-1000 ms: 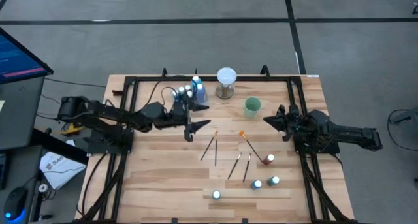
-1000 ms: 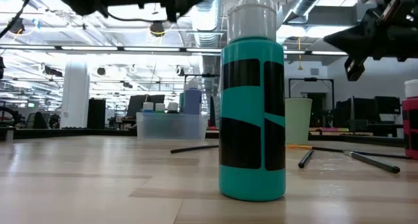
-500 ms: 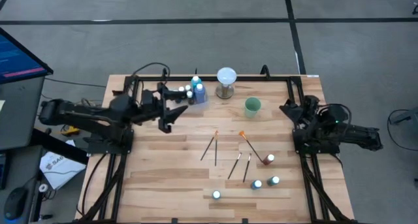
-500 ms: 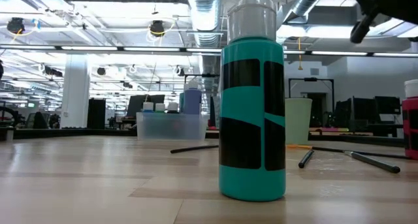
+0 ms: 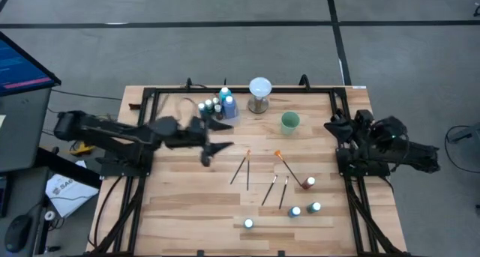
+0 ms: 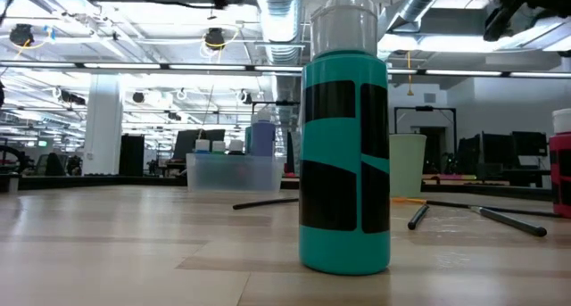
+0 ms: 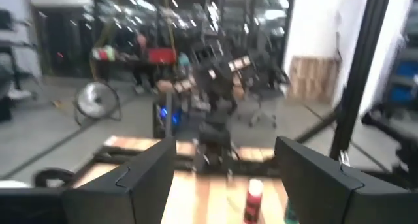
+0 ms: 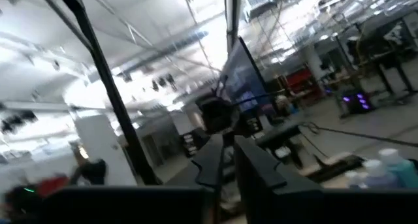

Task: Pick & Place Paint Supplies
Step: Put the small red paint bottle into the transparent bin

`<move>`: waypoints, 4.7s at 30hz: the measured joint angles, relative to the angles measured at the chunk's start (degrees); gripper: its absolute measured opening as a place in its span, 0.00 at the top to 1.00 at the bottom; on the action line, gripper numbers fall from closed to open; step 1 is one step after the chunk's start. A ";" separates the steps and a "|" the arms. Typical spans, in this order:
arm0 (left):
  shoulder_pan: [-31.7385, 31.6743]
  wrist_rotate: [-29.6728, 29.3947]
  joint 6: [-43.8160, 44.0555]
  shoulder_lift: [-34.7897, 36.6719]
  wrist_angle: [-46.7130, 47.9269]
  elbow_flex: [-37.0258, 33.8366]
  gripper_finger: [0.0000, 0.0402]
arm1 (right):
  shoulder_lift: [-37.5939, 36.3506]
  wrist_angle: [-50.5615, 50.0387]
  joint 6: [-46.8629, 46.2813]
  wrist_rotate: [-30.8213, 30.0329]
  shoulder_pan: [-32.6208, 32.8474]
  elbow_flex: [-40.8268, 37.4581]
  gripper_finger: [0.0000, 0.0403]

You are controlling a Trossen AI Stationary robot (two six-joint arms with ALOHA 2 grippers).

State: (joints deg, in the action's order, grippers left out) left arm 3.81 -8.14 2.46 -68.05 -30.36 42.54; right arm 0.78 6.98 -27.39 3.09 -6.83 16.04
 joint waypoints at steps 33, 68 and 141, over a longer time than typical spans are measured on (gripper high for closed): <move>-0.37 -4.83 -2.51 5.82 6.67 5.19 0.36 | 34.08 -57.49 -26.12 2.50 29.78 14.55 0.68; -0.35 -5.55 -2.23 5.77 7.46 5.14 0.36 | 56.50 -55.96 -69.89 -14.77 67.44 18.10 0.44; -1.98 -5.55 -2.19 6.13 8.37 5.14 0.36 | 66.18 -47.32 -43.05 -43.63 59.10 14.89 0.64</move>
State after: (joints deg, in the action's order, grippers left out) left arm 1.84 -13.69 0.27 -61.92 -21.98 47.68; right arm 66.95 -40.35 -70.44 -40.53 52.27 30.94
